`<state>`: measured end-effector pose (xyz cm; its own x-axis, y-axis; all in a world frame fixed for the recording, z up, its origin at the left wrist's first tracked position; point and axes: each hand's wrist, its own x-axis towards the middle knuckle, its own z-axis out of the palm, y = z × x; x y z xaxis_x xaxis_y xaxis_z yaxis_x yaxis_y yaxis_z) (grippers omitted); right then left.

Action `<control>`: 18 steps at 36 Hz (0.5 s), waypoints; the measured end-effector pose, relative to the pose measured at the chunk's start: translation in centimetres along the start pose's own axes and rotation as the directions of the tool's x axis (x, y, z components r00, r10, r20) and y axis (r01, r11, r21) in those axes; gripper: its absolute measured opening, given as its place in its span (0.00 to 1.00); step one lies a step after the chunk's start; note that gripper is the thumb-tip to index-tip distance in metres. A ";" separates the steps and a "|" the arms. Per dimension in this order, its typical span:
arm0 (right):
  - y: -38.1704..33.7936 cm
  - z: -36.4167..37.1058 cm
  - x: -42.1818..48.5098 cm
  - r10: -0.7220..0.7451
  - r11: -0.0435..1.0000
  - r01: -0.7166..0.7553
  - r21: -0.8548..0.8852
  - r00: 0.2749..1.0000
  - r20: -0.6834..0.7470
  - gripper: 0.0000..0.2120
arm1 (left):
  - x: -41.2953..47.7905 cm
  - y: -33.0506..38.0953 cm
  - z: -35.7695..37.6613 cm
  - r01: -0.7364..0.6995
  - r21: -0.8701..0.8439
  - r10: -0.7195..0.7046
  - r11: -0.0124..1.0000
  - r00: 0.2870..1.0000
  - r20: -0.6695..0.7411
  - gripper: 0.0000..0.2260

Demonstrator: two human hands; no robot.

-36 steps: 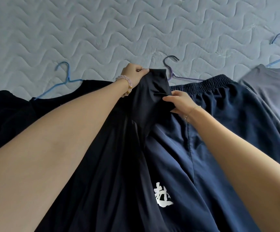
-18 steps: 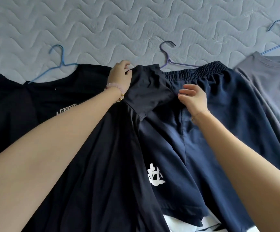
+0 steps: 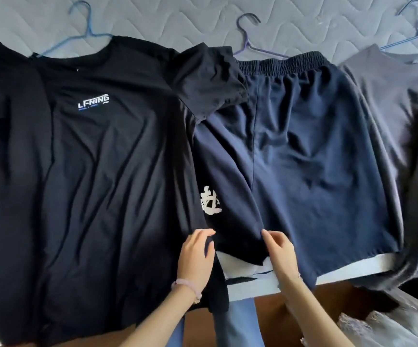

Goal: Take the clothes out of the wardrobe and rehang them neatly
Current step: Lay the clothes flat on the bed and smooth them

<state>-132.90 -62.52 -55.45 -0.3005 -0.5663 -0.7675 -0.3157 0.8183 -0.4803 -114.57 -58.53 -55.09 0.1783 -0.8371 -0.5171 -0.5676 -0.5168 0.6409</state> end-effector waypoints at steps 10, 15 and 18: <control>-1.1 -0.7 0.1 -0.021 0.999 0.028 -0.016 0.942 0.334 0.11 | -2.0 -1.1 0.9 0.133 0.058 -0.131 0.989 0.991 -0.037 0.16; -1.9 -3.0 0.7 -0.094 0.992 0.115 -0.058 0.955 0.282 0.14 | -1.7 -0.7 1.0 0.227 -0.097 -0.233 0.969 0.970 -0.064 0.17; -2.4 -4.8 1.1 -0.125 0.990 0.137 -0.033 0.961 0.247 0.12 | -1.4 -0.1 1.5 0.273 -0.151 -0.288 0.950 0.954 -0.081 0.15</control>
<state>-136.82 -65.56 -53.11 -0.0269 -0.6221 -0.7825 -0.3837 0.7292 -0.5666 -115.98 -57.01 -55.30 0.3984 -0.6647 -0.6320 -0.3688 -0.7470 0.5532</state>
